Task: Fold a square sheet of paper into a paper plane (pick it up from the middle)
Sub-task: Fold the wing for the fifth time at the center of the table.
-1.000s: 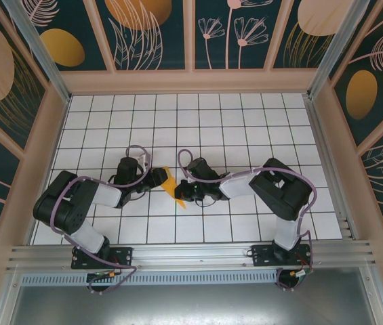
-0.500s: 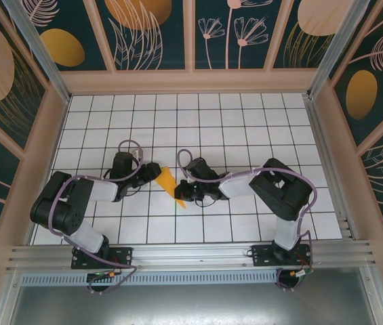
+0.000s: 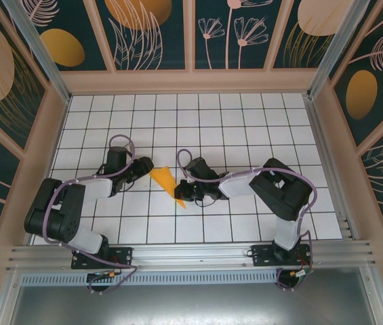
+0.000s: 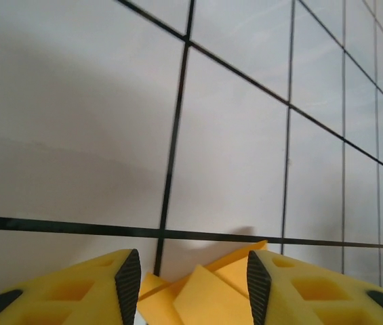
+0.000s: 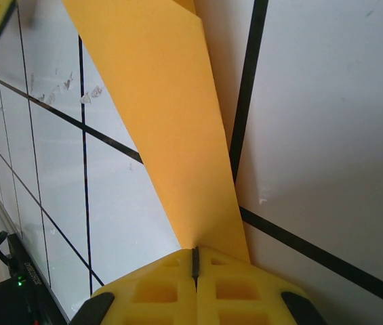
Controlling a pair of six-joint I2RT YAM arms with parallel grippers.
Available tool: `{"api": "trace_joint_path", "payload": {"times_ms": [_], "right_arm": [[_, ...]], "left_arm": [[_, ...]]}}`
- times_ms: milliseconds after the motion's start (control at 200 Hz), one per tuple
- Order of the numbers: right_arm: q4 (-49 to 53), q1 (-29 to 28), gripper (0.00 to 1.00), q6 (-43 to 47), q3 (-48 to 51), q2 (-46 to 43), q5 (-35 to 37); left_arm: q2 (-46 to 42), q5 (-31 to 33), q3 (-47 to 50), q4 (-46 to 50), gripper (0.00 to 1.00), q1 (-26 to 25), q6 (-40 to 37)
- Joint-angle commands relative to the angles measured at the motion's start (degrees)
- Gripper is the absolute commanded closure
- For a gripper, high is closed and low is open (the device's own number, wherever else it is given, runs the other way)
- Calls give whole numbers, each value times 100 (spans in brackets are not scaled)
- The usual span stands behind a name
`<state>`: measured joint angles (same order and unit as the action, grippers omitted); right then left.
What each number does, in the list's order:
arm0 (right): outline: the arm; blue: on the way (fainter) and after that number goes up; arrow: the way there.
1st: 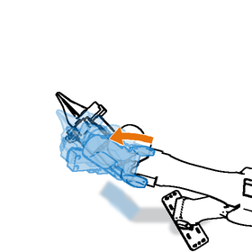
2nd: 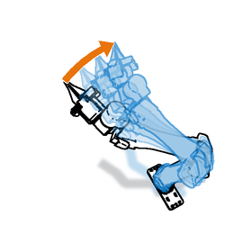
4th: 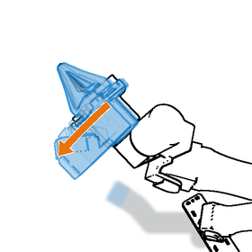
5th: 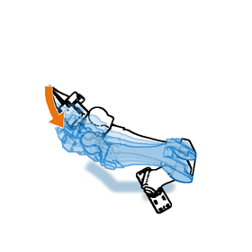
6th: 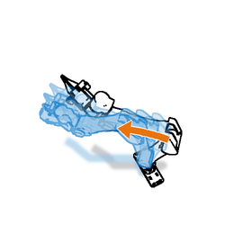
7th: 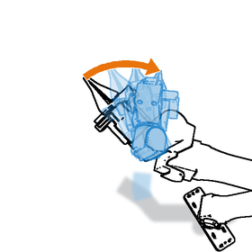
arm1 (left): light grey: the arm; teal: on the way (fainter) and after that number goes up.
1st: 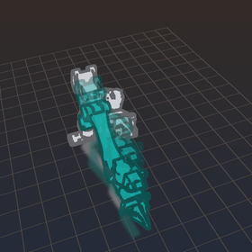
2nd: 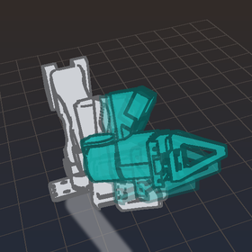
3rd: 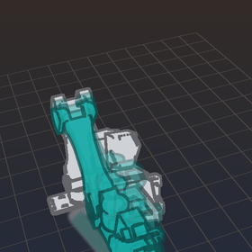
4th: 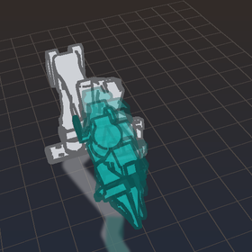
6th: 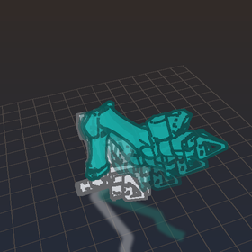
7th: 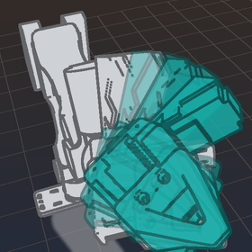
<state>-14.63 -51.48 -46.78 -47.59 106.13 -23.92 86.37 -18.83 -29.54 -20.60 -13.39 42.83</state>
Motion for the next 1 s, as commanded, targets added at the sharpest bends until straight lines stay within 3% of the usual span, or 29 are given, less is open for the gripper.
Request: {"api": "trace_joint_path", "payload": {"times_ms": [0, 145, 365, 545, 996], "right_arm": [[1146, -81, 100, 79, 207, 241, 274], [1049, -85, 100, 27, 225, 248, 283], [876, -92, 100, -101, 279, 222, 255], [691, -107, 100, -179, 308, 172, 187], [803, -125, 100, -154, 209, 230, 230]], "left_arm": [[-247, -236, -97, 150, 52, 29, -88], [-348, -996, 88, -384, 54, -102, 209], [-140, -1009, 57, -490, 55, -936, 250], [254, -1308, 480, -1334, 55, -968, 530], [264, -1163, 145, -1139, 54, -1141, 552]]}}
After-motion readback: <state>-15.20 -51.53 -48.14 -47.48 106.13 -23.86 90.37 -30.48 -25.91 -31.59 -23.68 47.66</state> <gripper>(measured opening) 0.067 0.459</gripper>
